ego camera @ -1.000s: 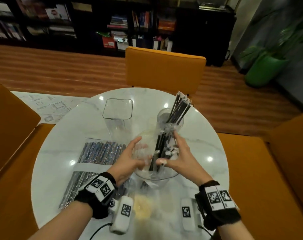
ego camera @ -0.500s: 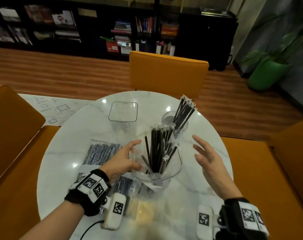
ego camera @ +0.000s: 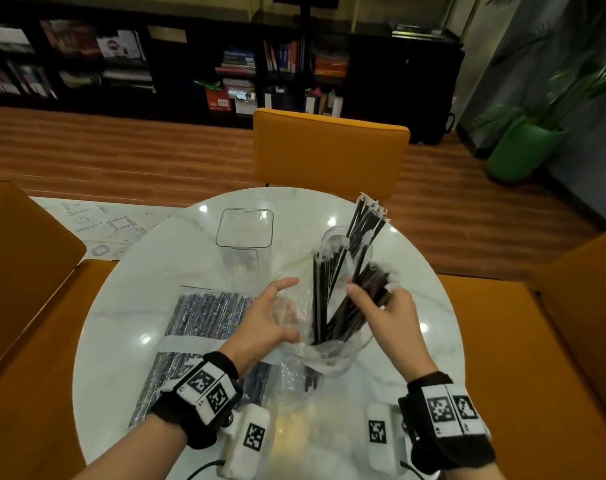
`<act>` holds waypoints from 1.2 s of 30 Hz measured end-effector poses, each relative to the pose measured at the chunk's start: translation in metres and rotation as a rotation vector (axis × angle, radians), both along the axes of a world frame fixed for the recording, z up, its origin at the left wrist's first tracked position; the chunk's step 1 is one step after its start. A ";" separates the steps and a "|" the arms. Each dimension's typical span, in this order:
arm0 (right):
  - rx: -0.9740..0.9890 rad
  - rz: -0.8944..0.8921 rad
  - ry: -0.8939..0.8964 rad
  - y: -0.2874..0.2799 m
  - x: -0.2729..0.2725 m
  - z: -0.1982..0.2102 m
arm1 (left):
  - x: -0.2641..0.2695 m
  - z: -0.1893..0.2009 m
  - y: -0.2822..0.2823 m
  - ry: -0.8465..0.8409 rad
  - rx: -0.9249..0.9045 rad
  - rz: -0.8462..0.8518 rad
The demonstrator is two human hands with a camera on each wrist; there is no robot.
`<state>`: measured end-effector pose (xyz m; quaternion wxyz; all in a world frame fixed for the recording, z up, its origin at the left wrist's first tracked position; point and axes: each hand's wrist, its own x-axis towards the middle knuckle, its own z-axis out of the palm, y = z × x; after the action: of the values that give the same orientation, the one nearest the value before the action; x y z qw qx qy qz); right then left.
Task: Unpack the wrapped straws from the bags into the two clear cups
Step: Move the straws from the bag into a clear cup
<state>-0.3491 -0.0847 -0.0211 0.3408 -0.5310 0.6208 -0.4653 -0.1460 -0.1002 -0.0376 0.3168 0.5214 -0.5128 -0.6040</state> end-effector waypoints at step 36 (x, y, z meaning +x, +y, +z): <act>-0.155 -0.076 0.101 -0.135 -0.015 0.070 | 0.027 -0.014 0.016 0.020 -0.016 0.054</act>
<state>-0.3645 -0.2192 0.0491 0.2491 -0.5546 0.6190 -0.4973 -0.1193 -0.0844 -0.0517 0.3423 0.5262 -0.5004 -0.5964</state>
